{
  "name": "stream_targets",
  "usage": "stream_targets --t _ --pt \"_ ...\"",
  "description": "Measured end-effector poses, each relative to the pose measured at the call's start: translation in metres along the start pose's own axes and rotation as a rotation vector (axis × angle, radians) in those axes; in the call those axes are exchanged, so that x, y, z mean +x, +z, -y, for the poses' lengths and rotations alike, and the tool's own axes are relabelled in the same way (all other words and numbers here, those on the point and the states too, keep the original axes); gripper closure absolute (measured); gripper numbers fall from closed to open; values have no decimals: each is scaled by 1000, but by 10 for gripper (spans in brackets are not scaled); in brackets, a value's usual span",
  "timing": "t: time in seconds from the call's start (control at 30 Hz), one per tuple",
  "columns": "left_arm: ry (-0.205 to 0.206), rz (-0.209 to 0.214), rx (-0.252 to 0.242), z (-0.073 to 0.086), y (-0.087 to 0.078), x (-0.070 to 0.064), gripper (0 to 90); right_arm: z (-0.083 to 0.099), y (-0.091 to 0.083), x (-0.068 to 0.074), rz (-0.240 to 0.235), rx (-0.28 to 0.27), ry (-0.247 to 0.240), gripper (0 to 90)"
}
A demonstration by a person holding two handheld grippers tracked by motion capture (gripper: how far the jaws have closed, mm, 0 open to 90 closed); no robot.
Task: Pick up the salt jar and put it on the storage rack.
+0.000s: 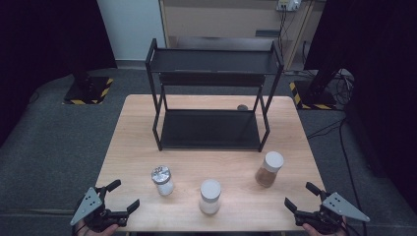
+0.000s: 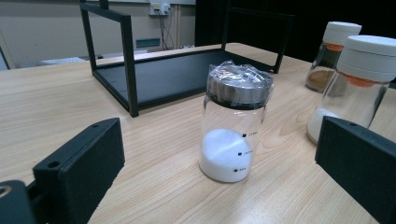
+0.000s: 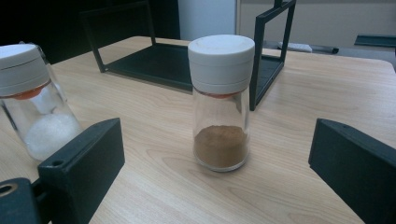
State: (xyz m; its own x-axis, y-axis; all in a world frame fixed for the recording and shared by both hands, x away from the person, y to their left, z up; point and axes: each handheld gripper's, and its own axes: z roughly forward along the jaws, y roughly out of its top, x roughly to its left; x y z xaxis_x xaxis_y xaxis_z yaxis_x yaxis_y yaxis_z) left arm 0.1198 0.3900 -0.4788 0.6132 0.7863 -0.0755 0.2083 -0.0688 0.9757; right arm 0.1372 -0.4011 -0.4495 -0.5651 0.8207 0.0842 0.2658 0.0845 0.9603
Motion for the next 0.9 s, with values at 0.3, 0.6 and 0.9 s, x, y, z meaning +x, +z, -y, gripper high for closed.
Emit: stream_targets --t 0.3,0.6,0.9 --pt "-8 -2 -9 1 0 1 1 1 0 -2 -14 0 -6 35" --pt "-31 2 -21 3 -2 4 2 -1 -1 1 -20 9 -10 31" --pt "-8 -3 4 -4 0 0 1 0 -2 0 -25 0 -4 19"
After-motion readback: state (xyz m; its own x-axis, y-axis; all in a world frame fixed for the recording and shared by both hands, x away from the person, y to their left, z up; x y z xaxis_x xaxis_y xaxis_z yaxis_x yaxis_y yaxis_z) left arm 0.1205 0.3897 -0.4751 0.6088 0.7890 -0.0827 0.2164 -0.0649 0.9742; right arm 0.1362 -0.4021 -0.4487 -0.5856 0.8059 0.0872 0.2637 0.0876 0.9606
